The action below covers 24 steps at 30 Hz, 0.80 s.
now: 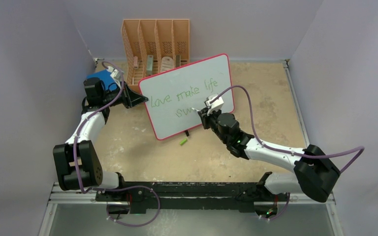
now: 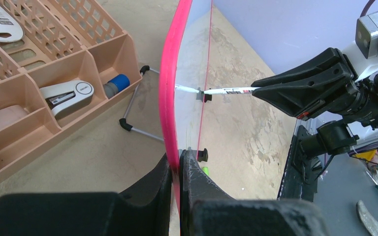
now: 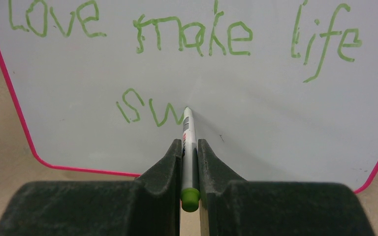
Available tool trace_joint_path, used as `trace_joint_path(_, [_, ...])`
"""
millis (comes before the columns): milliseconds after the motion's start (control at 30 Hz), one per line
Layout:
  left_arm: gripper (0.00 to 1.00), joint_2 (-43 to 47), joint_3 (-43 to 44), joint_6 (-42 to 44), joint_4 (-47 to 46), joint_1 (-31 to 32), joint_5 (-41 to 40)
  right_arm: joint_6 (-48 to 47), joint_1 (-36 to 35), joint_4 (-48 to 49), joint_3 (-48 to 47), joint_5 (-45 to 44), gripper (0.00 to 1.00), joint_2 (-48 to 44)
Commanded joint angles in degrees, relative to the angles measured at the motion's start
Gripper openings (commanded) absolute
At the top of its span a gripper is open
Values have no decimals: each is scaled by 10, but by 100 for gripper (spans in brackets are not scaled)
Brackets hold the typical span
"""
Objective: Write a sentence on the whiteboard
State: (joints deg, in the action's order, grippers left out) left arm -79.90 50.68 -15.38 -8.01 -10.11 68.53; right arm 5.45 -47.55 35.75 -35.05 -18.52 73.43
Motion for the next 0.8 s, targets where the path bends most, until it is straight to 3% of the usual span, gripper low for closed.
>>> trace_joint_path(0, [0,19,8,23,-29,-3,1,-12,8,13,-24,-12,0,0])
trace_joint_path(767, [0,21,9,25,-26,-3,-8,-2,10,19,-21,-7,0,-16])
